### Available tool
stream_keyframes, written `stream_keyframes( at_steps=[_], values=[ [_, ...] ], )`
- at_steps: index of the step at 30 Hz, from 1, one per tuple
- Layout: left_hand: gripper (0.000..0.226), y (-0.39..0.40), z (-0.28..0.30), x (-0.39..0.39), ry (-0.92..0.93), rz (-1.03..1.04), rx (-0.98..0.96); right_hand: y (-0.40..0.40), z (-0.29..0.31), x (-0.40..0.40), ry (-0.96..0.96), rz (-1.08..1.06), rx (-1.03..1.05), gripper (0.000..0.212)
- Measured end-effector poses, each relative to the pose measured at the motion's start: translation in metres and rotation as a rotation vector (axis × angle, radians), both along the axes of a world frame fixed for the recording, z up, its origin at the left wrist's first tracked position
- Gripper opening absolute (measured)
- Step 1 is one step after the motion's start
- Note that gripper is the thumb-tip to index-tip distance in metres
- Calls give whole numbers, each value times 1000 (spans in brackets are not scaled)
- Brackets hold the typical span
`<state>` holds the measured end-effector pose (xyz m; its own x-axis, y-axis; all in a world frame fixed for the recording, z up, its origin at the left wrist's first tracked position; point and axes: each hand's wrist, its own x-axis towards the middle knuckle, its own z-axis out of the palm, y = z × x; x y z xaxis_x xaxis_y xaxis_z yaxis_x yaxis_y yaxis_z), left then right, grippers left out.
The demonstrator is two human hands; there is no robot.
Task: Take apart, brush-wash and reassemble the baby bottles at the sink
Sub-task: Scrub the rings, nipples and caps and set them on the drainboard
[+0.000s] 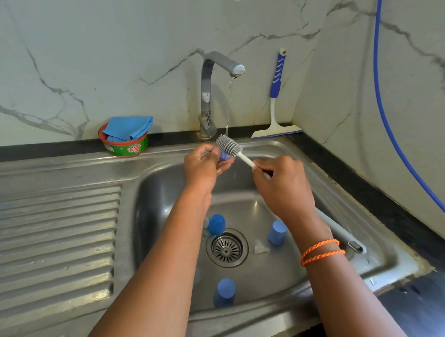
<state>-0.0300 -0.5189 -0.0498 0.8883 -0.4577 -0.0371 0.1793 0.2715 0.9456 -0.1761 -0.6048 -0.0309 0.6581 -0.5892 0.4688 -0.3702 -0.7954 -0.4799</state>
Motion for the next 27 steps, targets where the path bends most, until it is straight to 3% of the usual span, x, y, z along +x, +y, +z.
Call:
stream_keyframes(
  at_steps=[7,12,18,27],
  values=[
    [11,5,1,0,-18,-196,-38,-7,2,0,1,-145,33,30],
    [13,4,4,-1,217,-252,-233,-9,-1,3,-1,-141,67,30],
    [27,-1,2,-3,557,-134,-521,9,-6,13,-65,-58,126,39],
    [38,0,2,1,695,26,-655,26,-9,15,-8,-1,153,35]
  ],
)
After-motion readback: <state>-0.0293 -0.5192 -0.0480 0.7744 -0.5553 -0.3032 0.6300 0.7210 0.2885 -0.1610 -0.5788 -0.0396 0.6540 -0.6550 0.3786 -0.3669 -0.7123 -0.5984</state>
